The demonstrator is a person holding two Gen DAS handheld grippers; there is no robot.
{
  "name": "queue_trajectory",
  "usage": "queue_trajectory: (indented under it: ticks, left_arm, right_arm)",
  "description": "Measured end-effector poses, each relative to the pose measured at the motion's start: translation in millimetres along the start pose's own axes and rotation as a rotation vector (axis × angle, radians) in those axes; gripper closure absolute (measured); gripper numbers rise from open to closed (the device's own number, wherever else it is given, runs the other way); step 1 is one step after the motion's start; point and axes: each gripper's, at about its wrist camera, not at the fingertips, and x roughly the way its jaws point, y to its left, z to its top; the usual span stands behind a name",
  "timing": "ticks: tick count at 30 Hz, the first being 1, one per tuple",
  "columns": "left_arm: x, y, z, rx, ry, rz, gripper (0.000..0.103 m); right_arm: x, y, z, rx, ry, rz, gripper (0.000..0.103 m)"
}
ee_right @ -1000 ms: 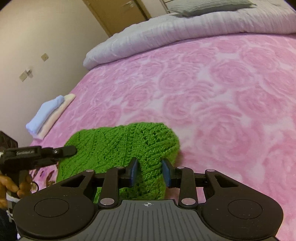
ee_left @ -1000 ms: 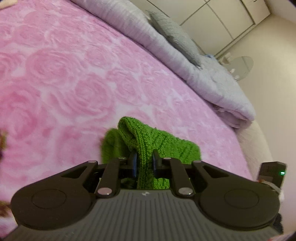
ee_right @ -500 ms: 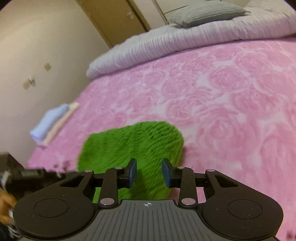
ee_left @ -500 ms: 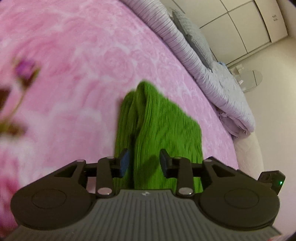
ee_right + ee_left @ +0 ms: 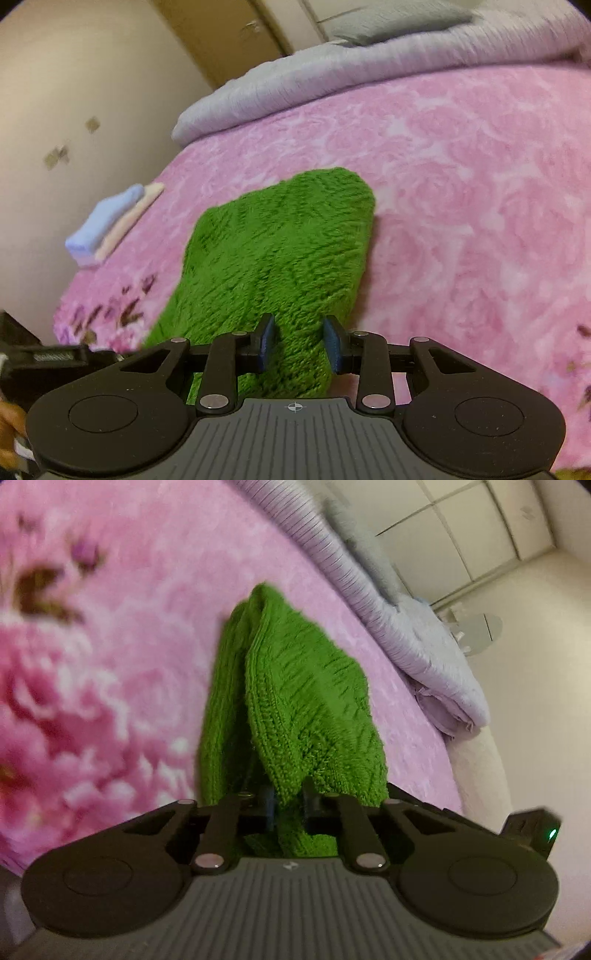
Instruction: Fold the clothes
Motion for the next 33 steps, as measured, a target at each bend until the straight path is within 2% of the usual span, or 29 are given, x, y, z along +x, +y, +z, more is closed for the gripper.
queue_trajectory:
  ticks: [1, 4, 5, 9, 12, 15, 17, 21, 22, 23, 27, 30, 33]
  left_arm:
    - [-6, 2, -3, 0.024, -0.01, 0.029, 0.097]
    - [-2, 12, -8, 0.012, -0.002, 0.047, 0.096]
    - [0, 11, -9, 0.036, -0.002, 0.065, 0.096]
    - [1, -4, -12, 0.188, 0.009, 0.14, 0.091]
    - [-7, -10, -19, 0.233, 0.003, 0.189, 0.086]
    - [-26, -20, -22, 0.236, -0.048, 0.189, 0.089]
    - [-34, -38, -22, 0.285, -0.082, 0.161, 0.089]
    - [-29, -68, -31, 0.384, -0.033, 0.076, 0.089]
    - [-23, -72, -36, 0.406, -0.009, 0.078, 0.089]
    - [-16, -76, -41, 0.427, 0.016, 0.083, 0.089]
    - [3, -68, -57, 0.497, 0.046, 0.193, 0.086]
    - [3, -57, -58, 0.469, 0.068, 0.208, 0.086]
    - [2, -52, -61, 0.469, 0.075, 0.234, 0.09]
  right_arm:
    - [0, 7, -1, -0.046, 0.002, -0.013, 0.069]
    - [9, 26, -12, -0.18, 0.024, -0.07, 0.069]
    - [15, 29, -17, -0.205, 0.035, -0.091, 0.069]
    - [19, 32, -24, -0.232, 0.05, -0.106, 0.069]
    - [1, 33, -26, -0.214, 0.006, -0.109, 0.069]
    - [-23, 37, -36, -0.214, -0.066, -0.092, 0.069]
    - [-33, 39, -46, -0.199, -0.078, -0.065, 0.069]
    - [-45, 43, -56, -0.169, -0.098, -0.038, 0.069]
    - [-46, 44, -57, -0.161, -0.098, -0.038, 0.069]
    - [-44, 44, -57, -0.15, -0.089, -0.048, 0.069]
    - [-27, 50, -66, -0.155, -0.005, -0.071, 0.07]
    - [-14, 62, -76, -0.244, 0.031, -0.132, 0.07]
    - [-8, 64, -72, -0.249, 0.067, -0.156, 0.07]
